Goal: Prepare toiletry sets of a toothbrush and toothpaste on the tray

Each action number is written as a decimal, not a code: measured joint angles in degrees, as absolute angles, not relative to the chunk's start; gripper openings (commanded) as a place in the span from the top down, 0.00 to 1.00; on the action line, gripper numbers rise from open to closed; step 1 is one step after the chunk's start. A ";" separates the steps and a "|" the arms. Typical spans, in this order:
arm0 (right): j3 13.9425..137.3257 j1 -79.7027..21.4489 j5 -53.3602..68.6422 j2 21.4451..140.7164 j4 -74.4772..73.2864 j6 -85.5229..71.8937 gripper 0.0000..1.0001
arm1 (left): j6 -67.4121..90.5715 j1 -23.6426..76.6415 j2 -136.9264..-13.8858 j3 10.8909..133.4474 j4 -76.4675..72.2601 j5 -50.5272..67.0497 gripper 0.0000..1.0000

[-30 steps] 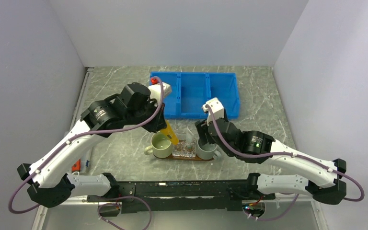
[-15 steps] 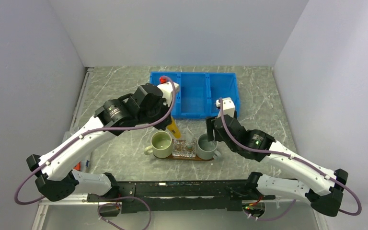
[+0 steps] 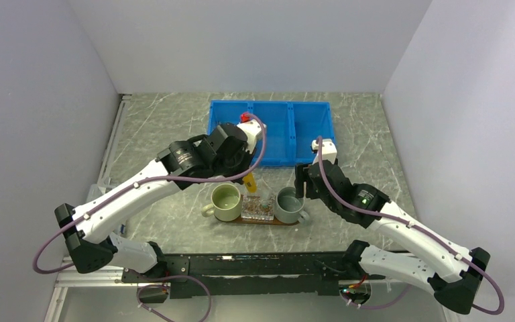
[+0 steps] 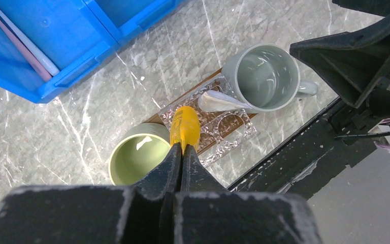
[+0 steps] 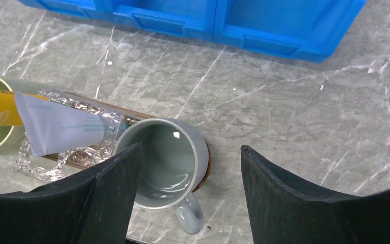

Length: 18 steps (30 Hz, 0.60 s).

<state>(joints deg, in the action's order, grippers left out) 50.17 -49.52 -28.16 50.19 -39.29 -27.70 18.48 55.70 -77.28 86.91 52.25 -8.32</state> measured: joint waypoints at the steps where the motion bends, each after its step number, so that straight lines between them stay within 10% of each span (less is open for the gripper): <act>1: 50.02 -49.47 -27.92 50.17 -39.22 -27.70 0.28 | 18.44 55.79 -77.49 86.74 52.01 -8.49 1.00; 18: 48.99 -47.92 -25.32 49.80 -37.54 -27.66 0.27 | 18.13 56.62 -79.37 83.68 50.11 -9.37 1.00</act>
<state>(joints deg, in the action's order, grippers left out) 48.99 -47.92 -25.32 49.80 -37.54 -27.66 18.13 56.62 -79.37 83.68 50.11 -9.37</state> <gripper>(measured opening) 0.729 0.014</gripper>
